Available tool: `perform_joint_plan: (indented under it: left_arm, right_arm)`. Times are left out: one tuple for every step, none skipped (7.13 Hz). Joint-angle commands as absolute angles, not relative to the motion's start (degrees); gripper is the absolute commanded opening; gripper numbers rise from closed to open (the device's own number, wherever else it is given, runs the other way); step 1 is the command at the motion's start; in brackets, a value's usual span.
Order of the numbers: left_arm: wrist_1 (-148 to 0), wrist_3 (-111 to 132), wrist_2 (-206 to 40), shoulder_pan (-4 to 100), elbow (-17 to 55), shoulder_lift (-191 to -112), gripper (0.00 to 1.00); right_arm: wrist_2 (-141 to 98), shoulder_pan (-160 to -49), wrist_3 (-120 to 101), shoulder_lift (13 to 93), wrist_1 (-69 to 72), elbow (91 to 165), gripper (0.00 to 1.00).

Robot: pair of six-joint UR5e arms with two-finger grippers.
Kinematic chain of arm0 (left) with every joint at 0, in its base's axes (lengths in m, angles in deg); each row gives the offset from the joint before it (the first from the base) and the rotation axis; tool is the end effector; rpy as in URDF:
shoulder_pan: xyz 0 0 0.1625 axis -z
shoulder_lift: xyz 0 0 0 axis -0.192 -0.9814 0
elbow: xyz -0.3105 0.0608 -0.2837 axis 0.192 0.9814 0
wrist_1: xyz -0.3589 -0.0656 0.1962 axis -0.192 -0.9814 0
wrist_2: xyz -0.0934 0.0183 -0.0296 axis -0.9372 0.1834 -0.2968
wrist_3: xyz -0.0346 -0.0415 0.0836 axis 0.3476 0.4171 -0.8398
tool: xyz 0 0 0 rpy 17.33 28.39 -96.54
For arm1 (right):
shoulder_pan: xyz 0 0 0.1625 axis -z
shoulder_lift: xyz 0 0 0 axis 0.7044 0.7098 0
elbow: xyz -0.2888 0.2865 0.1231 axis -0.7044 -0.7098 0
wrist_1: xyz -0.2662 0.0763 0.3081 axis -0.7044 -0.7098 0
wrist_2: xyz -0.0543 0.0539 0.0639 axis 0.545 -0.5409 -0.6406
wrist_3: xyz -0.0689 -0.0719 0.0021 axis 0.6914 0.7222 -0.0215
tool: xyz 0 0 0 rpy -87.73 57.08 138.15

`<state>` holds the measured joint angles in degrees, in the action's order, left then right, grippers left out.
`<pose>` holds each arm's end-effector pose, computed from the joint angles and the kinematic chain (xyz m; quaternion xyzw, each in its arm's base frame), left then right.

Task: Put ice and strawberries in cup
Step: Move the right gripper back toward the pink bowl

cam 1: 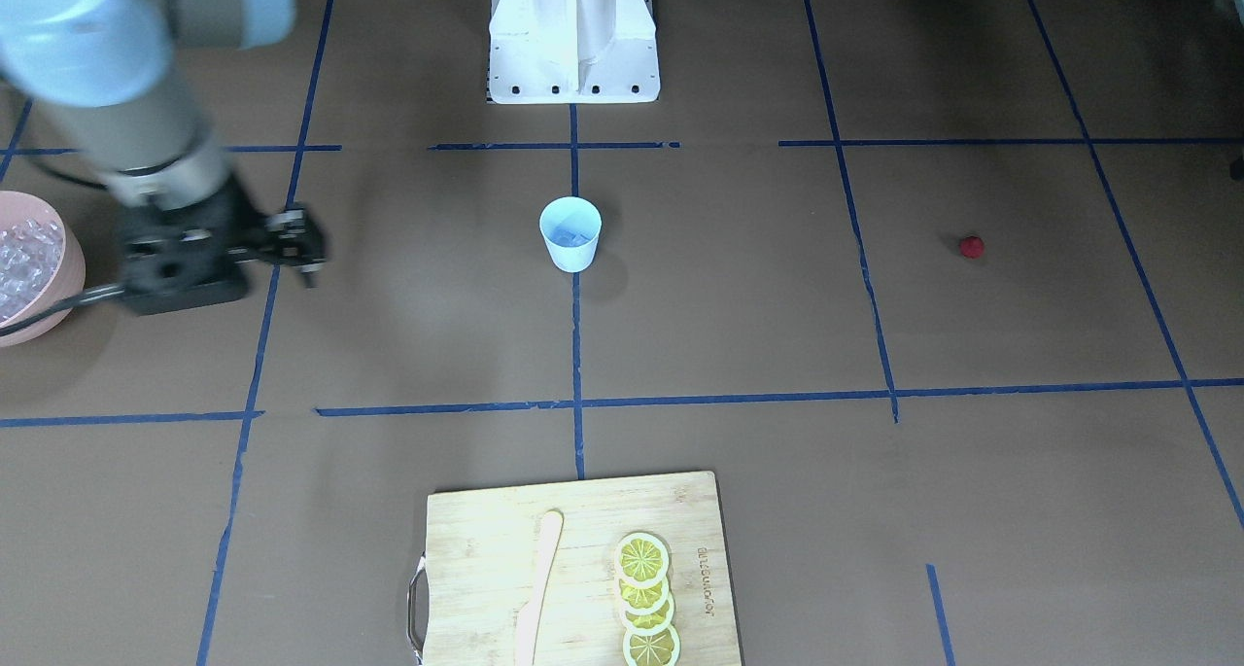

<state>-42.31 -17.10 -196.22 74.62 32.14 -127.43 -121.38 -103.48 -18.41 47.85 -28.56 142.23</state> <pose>-0.0286 -0.4623 0.5835 0.0653 0.3757 0.1527 0.9117 -0.2423 -0.5510 0.3127 0.0585 -0.3458 -0.1122 0.9298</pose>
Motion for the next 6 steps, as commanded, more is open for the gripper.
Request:
perform_joint_plan:
  left_arm:
    - [-47.7, -17.1, -196.1, 74.5, 31.6, -128.4, 1.0]
    - [-50.2, -17.1, -196.5, 74.5, 31.6, -128.6, 1.0]
    - [-50.5, -13.9, -196.6, 74.5, 32.2, -128.9, 1.0]
    - [-51.1, -8.1, -196.6, 74.4, 32.3, -130.1, 1.0]
    - [-53.4, -7.2, -196.4, 72.3, 32.3, -130.2, 1.0]
    - [-56.0, -5.2, -195.7, 67.6, 32.2, -130.2, 1.0]
  right_arm:
    - [-128.4, -118.2, 5.2, 57.9, -28.6, 142.4, 0.99]
    - [-128.9, -122.4, 12.1, 62.6, -28.7, 142.4, 0.99]
    - [-128.4, -125.4, 16.5, 67.3, -28.5, 142.2, 0.99]
    - [-128.4, -130.9, 23.5, 71.2, -28.5, 142.3, 0.99]
    - [-128.6, -134.0, 29.3, 75.0, -28.5, 142.2, 0.99]
    - [-128.6, -134.5, 29.8, 77.8, -28.5, 142.4, 0.99]
